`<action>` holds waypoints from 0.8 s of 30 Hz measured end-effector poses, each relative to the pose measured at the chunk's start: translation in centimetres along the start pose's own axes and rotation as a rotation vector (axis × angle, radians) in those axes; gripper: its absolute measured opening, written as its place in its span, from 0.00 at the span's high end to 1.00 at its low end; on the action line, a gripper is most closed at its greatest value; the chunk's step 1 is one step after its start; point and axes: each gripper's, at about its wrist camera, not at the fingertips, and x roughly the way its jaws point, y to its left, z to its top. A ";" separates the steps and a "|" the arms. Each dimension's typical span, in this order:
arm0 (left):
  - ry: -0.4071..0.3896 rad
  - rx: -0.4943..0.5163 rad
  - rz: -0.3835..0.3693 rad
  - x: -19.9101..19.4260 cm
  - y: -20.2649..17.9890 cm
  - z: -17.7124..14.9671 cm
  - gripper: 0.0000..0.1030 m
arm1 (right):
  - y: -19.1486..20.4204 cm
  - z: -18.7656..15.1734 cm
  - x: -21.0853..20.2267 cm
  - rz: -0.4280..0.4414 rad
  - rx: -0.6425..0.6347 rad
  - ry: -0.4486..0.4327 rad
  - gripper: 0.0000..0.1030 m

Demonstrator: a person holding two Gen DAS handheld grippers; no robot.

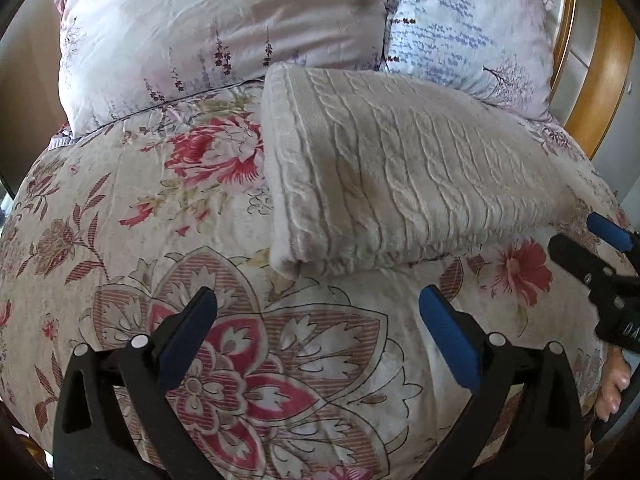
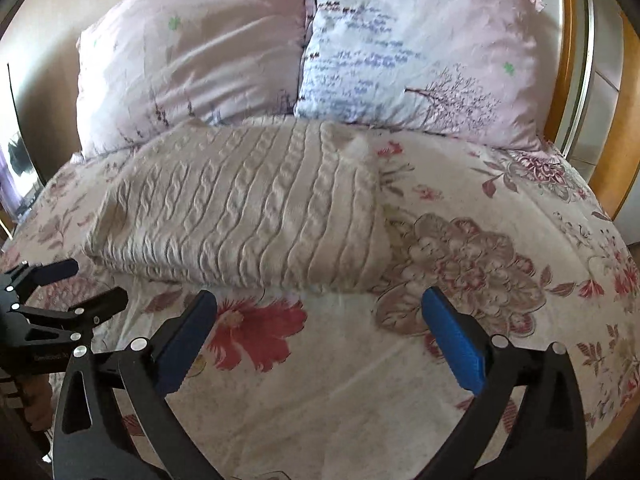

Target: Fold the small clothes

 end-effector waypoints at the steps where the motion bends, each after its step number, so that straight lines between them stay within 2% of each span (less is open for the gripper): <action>1: 0.005 -0.001 0.004 0.1 -0.1 0.0 0.02 | 0.2 -0.2 0.2 -0.003 -0.005 0.006 0.01; 12: -0.005 0.009 0.042 0.4 -0.5 -0.2 0.02 | 0.4 -0.6 0.9 -0.023 -0.008 0.023 0.01; 24: 0.012 -0.007 0.044 0.9 -0.4 -0.2 0.02 | 0.6 -0.7 2.5 -0.043 -0.013 0.116 0.01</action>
